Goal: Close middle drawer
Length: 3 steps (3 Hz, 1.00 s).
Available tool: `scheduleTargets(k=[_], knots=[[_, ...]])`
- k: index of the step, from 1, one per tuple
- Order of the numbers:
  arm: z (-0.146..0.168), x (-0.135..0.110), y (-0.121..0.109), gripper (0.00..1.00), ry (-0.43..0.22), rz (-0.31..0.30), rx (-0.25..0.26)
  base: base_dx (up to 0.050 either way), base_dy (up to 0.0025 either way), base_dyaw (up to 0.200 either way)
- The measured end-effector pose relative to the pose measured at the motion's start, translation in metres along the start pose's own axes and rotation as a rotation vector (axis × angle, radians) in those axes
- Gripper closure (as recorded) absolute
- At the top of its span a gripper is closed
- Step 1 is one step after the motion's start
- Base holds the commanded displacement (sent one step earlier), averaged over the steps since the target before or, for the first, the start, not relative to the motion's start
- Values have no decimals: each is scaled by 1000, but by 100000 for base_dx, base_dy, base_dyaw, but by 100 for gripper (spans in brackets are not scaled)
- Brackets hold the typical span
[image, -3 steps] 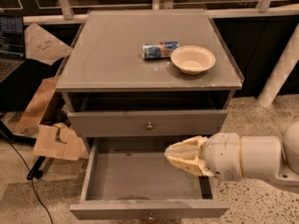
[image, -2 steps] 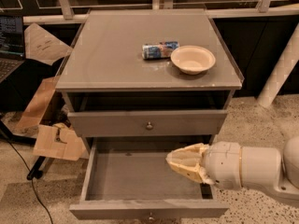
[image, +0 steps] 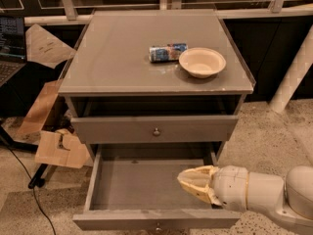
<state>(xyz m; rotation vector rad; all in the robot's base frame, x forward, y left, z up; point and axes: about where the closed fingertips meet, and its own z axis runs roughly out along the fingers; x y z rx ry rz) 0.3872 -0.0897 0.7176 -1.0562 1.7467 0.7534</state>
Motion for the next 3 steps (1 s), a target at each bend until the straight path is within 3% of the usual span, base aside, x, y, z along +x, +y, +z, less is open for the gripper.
scheduleTargets(k=[3], knots=[[46,100,-2,100,43,109,-51,0,0,0]])
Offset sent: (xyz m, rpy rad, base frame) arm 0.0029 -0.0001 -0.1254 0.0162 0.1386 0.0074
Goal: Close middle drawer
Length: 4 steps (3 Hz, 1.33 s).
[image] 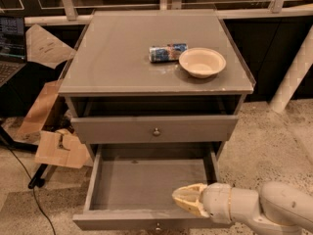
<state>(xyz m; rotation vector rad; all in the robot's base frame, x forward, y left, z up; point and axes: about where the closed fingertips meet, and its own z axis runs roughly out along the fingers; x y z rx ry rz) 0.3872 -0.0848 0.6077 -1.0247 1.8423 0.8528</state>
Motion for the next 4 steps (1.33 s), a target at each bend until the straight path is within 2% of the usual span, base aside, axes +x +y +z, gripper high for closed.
scheduleTargets(k=[1,2,3,4], knots=[[17,26,-2,100,29,41,-9,0,0,0],[19,28,-2,100,30,44,-10,0,0,0],[18,27,1,100,-6,16,18,0,0,0],[26,40,2,100,-67,4,51,0,0,0]])
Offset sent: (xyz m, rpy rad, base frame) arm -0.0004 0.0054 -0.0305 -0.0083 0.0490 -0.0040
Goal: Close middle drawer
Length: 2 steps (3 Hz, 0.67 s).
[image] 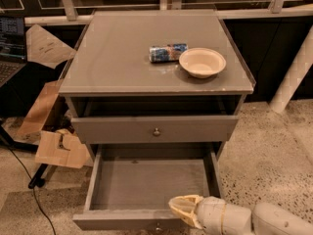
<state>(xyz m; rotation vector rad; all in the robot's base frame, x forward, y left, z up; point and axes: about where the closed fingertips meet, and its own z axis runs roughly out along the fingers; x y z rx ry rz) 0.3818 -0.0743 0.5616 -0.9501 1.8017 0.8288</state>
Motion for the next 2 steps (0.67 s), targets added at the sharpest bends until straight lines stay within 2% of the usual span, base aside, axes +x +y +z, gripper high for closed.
scheduleTargets(k=[2], knots=[[32,51,-10,100,-89,56,4,0,0,0]])
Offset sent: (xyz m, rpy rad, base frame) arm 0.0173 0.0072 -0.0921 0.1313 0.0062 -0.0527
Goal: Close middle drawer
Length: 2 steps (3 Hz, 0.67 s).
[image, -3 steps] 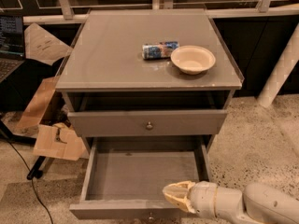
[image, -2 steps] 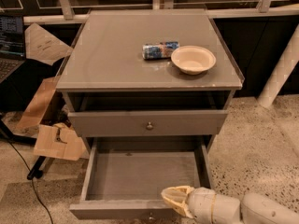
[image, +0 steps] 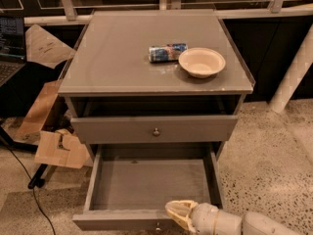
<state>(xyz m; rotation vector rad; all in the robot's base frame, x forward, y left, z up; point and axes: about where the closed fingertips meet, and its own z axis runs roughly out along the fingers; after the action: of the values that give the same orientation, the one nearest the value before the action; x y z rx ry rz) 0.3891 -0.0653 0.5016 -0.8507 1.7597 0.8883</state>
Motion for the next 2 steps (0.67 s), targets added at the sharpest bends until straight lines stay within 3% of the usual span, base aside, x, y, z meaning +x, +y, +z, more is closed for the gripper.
scheduleTargets(k=[2], knots=[[2,-1,7,100,13,-29,-7,0,0,0]])
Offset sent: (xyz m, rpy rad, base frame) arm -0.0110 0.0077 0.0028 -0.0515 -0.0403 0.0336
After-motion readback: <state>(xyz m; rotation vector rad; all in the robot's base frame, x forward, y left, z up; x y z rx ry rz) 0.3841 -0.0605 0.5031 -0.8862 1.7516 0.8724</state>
